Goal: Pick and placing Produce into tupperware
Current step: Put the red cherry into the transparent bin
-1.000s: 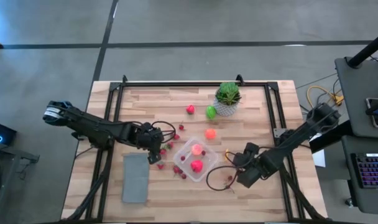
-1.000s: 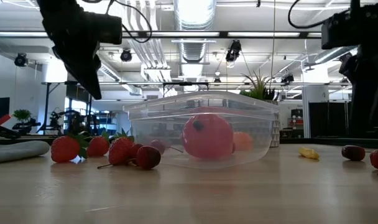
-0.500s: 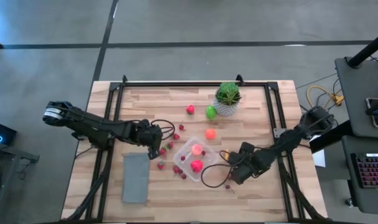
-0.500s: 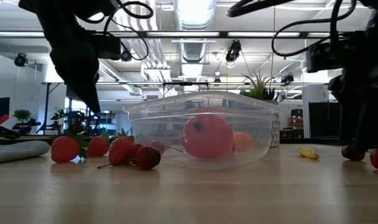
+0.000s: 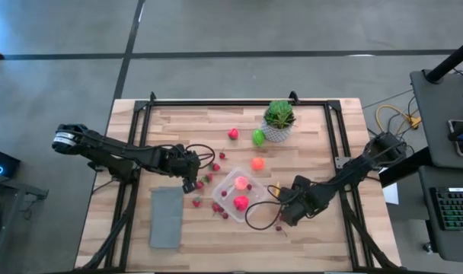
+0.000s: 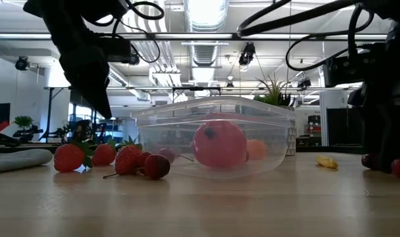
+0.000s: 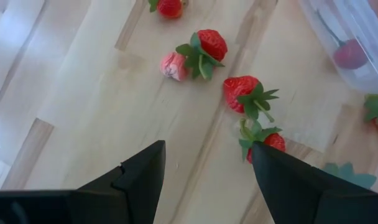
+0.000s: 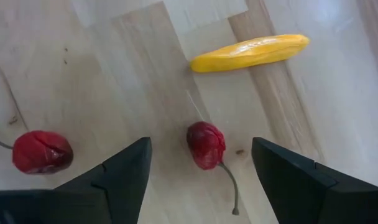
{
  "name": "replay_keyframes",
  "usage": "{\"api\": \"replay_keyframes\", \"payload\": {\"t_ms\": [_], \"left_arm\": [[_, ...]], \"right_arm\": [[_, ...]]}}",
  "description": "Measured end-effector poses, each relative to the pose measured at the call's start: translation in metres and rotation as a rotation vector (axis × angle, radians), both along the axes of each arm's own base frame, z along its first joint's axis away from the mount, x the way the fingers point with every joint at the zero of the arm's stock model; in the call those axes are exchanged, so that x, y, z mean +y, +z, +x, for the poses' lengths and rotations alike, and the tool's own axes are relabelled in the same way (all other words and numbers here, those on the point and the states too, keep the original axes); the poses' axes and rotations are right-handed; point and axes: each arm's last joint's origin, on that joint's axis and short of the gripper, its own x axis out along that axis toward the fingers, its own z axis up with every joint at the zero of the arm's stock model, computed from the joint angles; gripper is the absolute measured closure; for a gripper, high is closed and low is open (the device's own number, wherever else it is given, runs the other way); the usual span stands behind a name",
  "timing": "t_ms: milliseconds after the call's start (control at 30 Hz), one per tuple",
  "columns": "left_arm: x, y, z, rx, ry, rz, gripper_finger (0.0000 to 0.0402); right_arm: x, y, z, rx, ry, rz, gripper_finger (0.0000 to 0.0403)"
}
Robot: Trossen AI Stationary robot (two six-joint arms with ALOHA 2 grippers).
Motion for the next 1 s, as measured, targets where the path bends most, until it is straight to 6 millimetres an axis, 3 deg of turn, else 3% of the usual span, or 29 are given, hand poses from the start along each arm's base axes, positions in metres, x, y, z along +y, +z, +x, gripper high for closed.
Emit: {"api": "replay_keyframes", "payload": {"t_ms": [367,1000], "left_arm": [[0.0004,0.0001,0.0002,-0.001,0.001,0.001,0.0178],[0.0004,0.0009,0.0008,-0.007,0.001,0.001,0.0178]], "right_arm": [[0.0003,-0.0005,0.0004,0.003,-0.001,0.005,0.0161],[-0.0068,-0.0003,0.0067,0.017,-0.035,0.076,0.0273]]}}
